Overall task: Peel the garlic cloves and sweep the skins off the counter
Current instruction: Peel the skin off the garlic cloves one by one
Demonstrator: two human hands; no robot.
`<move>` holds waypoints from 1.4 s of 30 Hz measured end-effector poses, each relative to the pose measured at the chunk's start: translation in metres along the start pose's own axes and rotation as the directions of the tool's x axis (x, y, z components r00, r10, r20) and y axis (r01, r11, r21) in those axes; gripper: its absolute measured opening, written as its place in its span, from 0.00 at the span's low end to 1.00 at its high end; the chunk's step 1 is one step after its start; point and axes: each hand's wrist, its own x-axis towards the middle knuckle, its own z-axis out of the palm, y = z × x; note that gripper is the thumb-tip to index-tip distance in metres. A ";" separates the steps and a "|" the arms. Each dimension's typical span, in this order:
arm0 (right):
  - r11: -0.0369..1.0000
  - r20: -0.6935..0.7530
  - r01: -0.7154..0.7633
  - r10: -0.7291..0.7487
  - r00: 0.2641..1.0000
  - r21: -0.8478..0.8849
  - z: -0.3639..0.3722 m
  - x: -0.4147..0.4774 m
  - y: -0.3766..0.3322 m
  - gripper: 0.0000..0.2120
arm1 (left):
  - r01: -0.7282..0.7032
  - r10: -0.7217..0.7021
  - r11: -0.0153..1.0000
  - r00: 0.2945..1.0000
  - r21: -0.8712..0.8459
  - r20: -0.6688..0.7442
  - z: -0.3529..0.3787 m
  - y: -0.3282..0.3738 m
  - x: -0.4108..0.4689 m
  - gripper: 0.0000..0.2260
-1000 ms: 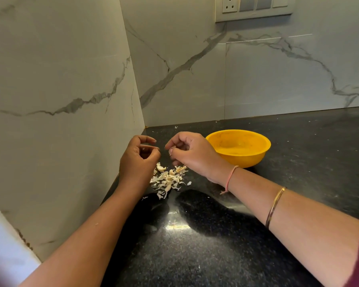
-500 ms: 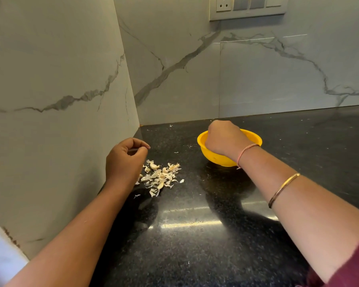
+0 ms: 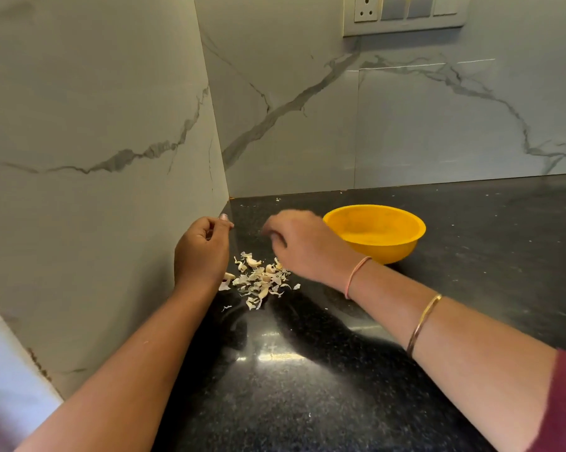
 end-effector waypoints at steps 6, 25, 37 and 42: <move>0.999 0.428 -0.013 0.026 0.903 -0.032 0.031 0.013 -0.010 0.20 | 0.071 -0.074 0.997 0.995 -0.038 -0.068 0.001 -0.009 0.009 0.03; 0.859 0.074 -0.236 0.228 0.971 0.454 0.021 0.005 0.012 0.08 | -0.091 0.076 0.995 0.955 0.040 0.285 0.000 -0.003 -0.001 0.13; 0.441 0.193 -0.349 0.361 0.912 0.827 0.016 0.004 0.010 0.03 | -0.133 0.118 0.991 0.923 0.017 0.367 0.002 0.000 -0.007 0.10; 0.376 0.255 -0.398 0.376 0.891 0.837 0.016 0.006 0.008 0.09 | -0.117 0.117 0.993 0.960 -0.014 0.254 0.001 0.001 -0.003 0.09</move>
